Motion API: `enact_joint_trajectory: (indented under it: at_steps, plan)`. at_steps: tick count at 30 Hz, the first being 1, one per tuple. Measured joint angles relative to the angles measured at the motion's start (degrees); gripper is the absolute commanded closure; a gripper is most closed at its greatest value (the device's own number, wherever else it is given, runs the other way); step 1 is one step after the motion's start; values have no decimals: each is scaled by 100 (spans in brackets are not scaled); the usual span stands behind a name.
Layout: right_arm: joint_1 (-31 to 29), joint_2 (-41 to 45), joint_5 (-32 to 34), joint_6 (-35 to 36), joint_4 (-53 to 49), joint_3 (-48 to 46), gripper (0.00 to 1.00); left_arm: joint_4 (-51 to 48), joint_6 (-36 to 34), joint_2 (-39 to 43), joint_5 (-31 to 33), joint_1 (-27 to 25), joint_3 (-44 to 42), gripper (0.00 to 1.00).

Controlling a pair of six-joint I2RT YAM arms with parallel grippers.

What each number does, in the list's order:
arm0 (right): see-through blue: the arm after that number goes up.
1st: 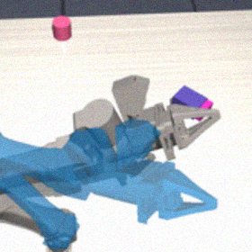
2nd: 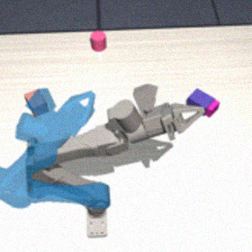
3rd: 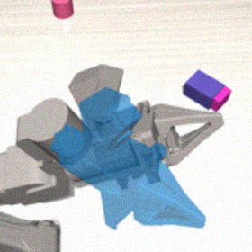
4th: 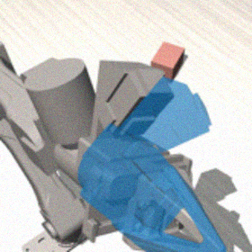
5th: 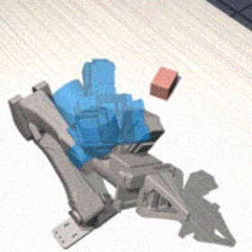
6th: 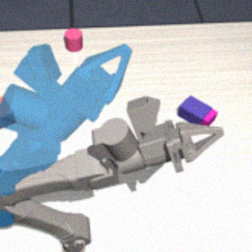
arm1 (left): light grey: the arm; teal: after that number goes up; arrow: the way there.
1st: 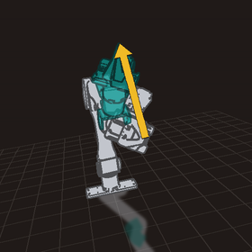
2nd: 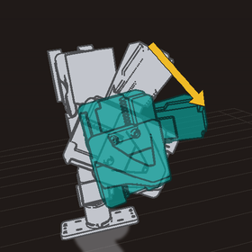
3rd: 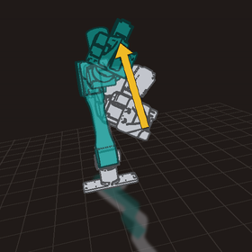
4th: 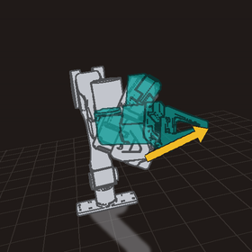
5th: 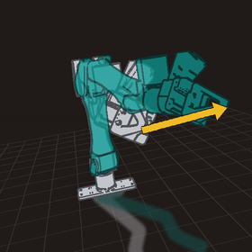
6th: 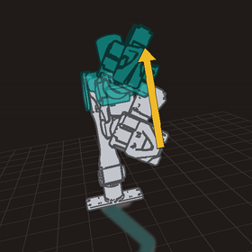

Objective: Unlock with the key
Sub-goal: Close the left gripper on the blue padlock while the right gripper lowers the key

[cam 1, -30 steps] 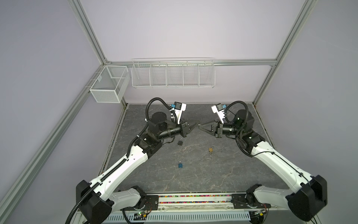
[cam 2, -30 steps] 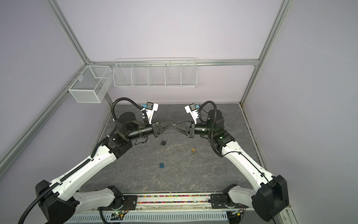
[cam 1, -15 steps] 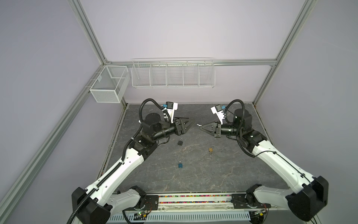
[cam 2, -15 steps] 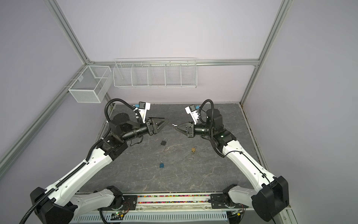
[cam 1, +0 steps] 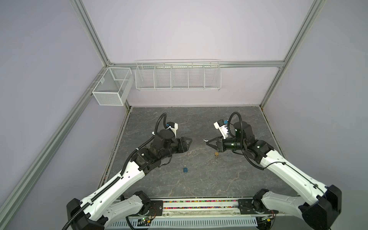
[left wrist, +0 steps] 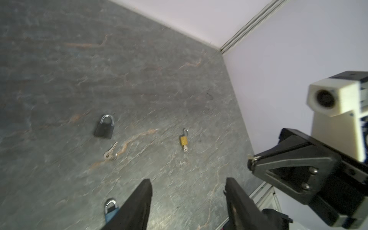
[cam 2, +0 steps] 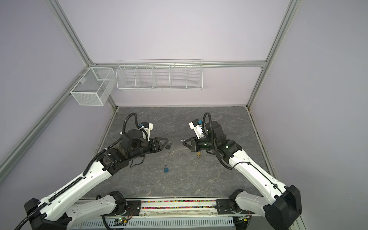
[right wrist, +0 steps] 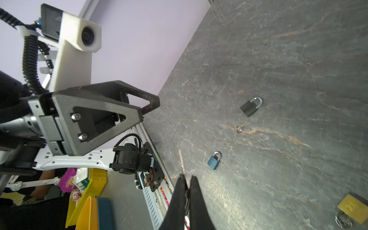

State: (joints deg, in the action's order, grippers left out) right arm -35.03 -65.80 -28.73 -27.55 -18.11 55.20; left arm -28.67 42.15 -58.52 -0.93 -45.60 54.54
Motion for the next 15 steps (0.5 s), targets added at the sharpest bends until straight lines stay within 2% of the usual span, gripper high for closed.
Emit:
enact_joint_trajectory:
  at_steps: [7,15]
  plan:
    - [-232,249,496,-293,-63,-909,94,-901,660,-234,776,-691,-422,39]
    - [-236,654,778,-782,122,-1932,94,-1241,1158,-1499,863,-1198,-472,37]
